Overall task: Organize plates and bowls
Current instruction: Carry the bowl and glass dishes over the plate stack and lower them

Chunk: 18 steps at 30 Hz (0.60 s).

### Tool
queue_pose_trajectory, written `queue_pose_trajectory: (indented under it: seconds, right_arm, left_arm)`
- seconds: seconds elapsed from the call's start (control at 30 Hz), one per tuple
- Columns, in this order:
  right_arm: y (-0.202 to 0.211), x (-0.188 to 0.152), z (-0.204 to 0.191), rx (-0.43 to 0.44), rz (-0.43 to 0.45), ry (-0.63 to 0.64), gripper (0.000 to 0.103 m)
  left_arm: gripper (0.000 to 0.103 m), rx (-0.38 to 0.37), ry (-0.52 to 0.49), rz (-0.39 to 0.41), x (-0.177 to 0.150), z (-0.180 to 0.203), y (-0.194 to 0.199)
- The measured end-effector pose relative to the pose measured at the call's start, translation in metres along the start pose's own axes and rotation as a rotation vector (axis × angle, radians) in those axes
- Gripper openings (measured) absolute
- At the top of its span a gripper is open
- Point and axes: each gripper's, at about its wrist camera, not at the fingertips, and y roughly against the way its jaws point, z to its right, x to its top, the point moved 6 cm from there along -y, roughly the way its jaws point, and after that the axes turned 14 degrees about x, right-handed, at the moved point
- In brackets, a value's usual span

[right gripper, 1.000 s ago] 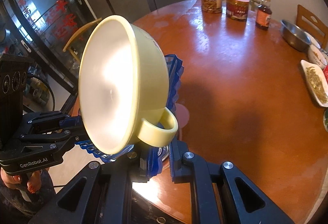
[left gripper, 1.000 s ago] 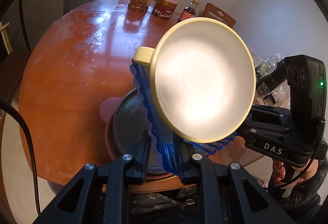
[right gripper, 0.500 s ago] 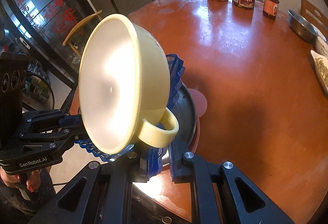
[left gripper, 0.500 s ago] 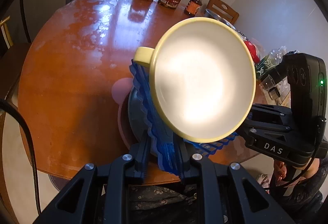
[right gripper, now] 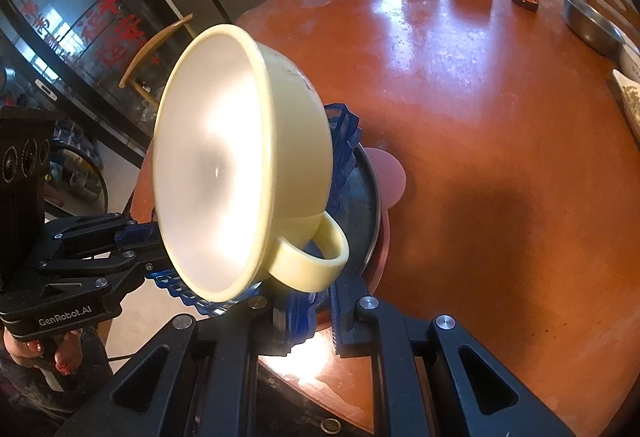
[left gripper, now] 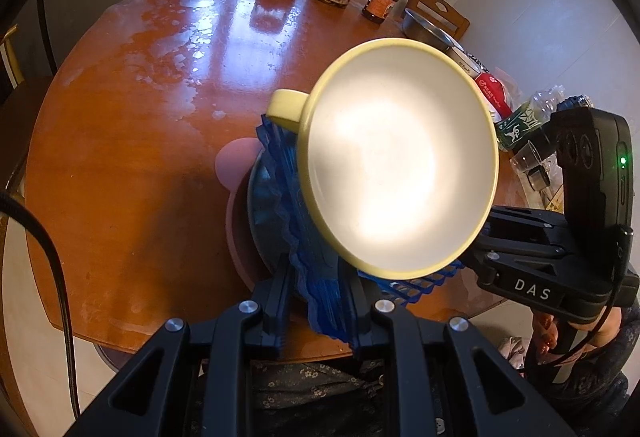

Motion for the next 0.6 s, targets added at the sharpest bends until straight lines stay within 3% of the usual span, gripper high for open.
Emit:
queue_pose_trajectory:
  seconds: [0.6]
  right_arm:
    - [-0.0054, -0.0064, -0.0051, -0.026, 0.011, 0.017, 0.016]
  left_arm:
    - [0.022, 0.067, -0.032, 0.080, -0.0046, 0.0078, 0.0007]
